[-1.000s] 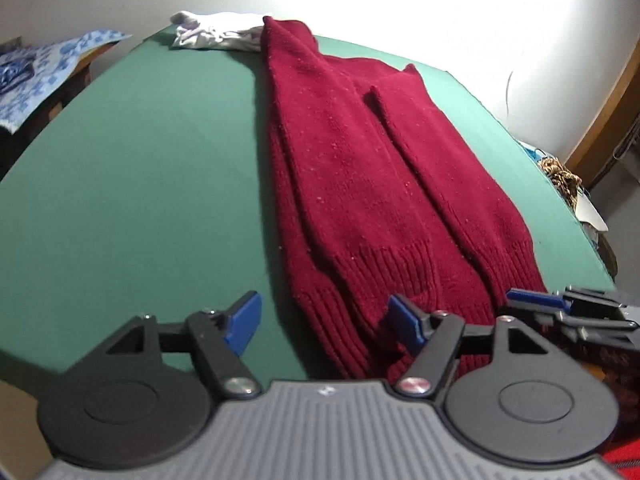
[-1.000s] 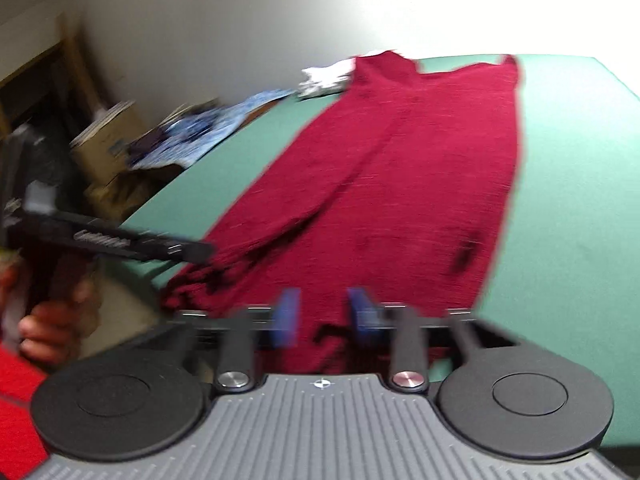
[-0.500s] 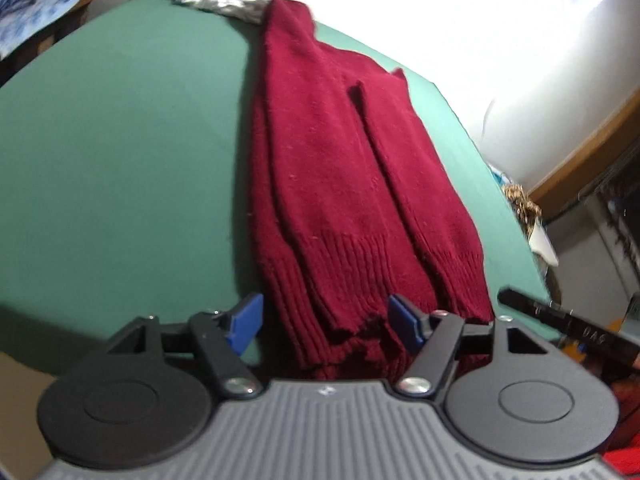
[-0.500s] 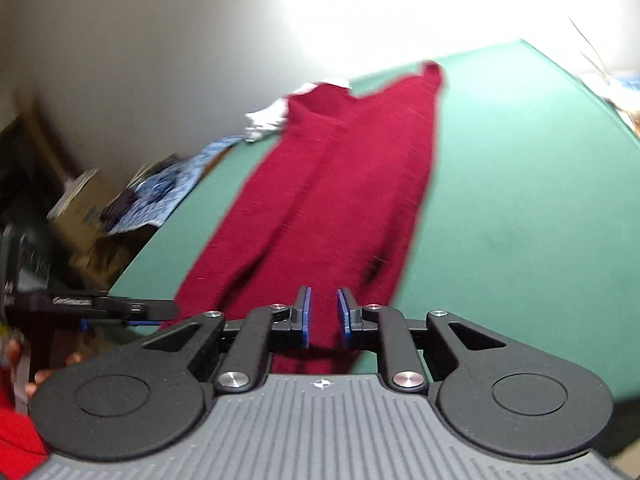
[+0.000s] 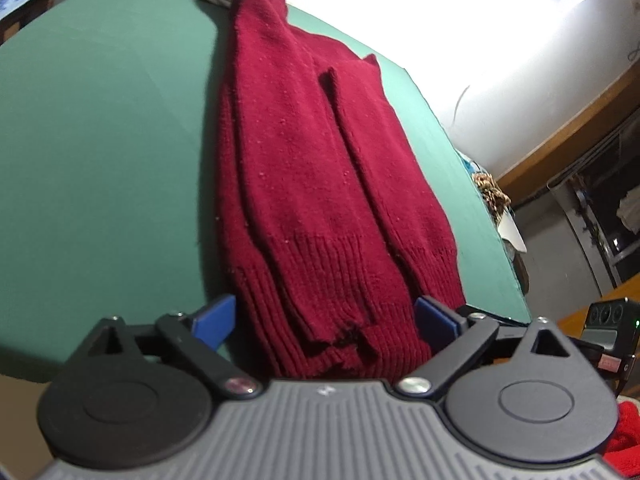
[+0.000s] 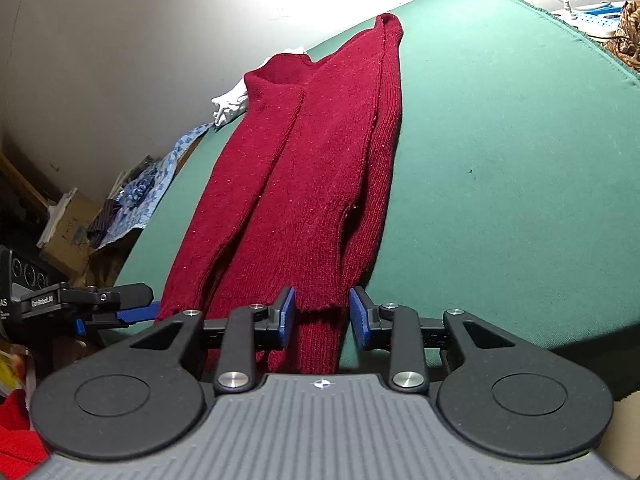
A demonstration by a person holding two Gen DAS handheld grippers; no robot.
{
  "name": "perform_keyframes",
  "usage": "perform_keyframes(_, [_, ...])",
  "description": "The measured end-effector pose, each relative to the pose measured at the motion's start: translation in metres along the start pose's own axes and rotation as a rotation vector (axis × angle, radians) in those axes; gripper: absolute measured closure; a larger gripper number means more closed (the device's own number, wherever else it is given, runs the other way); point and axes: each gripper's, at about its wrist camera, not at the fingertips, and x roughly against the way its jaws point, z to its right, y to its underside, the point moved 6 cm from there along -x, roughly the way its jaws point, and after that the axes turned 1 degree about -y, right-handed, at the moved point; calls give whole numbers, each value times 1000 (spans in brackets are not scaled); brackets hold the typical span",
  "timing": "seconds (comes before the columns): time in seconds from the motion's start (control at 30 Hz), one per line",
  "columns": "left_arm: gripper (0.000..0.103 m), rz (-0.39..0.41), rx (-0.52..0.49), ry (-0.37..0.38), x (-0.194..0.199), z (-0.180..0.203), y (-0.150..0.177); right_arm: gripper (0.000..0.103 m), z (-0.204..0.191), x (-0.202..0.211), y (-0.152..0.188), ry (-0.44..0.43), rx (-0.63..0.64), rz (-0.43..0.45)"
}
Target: Fold clothes
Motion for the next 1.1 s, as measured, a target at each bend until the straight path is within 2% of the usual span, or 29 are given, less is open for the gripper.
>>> perform_keyframes(0.17, [2, 4, 12, 58, -9, -1, -6, 70, -4, -13, -1, -34, -64, 8])
perform_keyframes(0.27, [7, 8, 2, 75, -7, -4, -6, 70, -7, -17, 0, -50, -96, 12])
perform_keyframes(0.3, [15, 7, -3, 70, -6, -5, -6, 71, -7, -17, 0, -49, -110, 15])
perform_keyframes(0.37, [27, 4, -2, 64, -4, -10, -7, 81, -4, -15, 1, -44, -143, 17])
perform_keyframes(0.4, [38, 4, 7, 66, -3, -14, -8, 83, -2, -14, 2, -41, -160, 17])
perform_keyframes(0.43, [42, 4, 16, 68, -2, -19, -8, 86, 0, -14, 3, -40, -176, 18])
perform_keyframes(0.5, [56, 5, 64, 102, -2, -29, -10, 87, 2, -13, 4, -44, -202, 22])
perform_keyframes(0.53, [72, 3, 88, 116, -3, -34, -10, 88, 1, -13, 5, -45, -207, 24])
perform_keyframes(0.6, [92, -8, 104, 118, -8, -41, -11, 88, 0, -14, 5, -46, -204, 26])
perform_keyframes(0.67, [92, -17, 108, 130, -10, -43, -12, 89, 0, -14, 4, -41, -210, 22])
perform_keyframes(0.83, [98, -41, 49, 96, -4, -35, -18, 89, 5, -10, 0, -37, -315, -12])
perform_keyframes(0.93, [99, -31, 59, 100, 3, -35, -29, 89, 5, -5, -7, -81, -361, -10])
perform_keyframes(1.1, [102, 74, 63, 107, 16, -23, -73, 89, 5, 1, -43, -206, -430, 48])
